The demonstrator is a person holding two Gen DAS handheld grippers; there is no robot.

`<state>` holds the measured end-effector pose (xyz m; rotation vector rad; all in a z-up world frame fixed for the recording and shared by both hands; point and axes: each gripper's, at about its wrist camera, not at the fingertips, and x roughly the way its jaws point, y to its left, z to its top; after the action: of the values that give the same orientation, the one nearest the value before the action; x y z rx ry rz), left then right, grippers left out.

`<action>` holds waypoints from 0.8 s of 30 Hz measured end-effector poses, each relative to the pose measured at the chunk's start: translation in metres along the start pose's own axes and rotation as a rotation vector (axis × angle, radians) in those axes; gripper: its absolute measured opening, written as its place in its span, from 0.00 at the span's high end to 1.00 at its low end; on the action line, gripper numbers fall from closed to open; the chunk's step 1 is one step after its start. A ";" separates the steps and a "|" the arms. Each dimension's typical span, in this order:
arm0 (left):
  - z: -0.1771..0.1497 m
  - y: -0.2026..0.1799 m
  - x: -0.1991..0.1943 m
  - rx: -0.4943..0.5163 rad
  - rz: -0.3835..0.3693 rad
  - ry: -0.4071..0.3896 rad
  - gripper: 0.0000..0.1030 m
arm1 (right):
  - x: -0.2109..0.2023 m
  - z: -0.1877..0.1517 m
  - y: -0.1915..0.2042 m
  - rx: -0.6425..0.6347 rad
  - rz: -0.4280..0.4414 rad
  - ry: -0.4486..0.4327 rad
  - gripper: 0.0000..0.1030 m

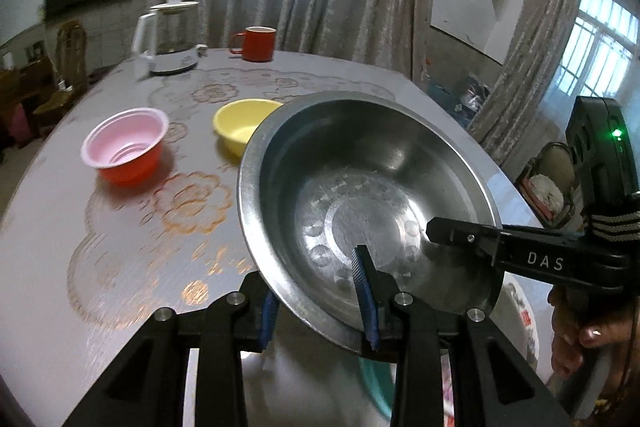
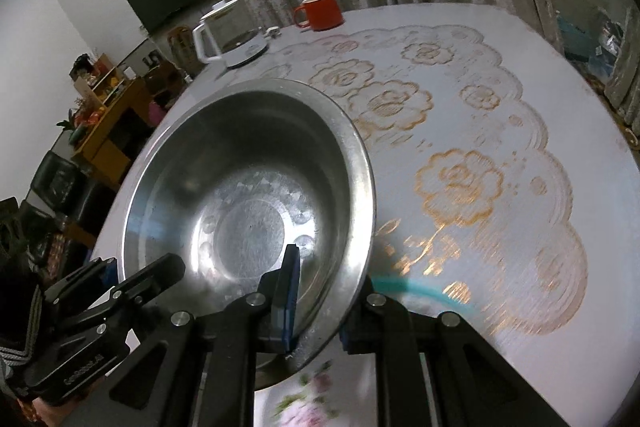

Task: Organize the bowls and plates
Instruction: 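Lift the steel bowl with both grippers and carry it beside the plate stack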

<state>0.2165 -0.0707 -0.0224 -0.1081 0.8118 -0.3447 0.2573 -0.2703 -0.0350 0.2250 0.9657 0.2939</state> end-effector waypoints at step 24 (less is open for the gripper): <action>-0.058 0.082 -0.024 -0.158 0.155 0.032 0.67 | 0.060 -0.054 0.092 -0.026 0.069 0.154 0.81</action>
<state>0.1803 0.0172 -0.0638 -0.1868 0.8735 -0.1358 0.2304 -0.1605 -0.0819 0.2149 1.1070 0.3910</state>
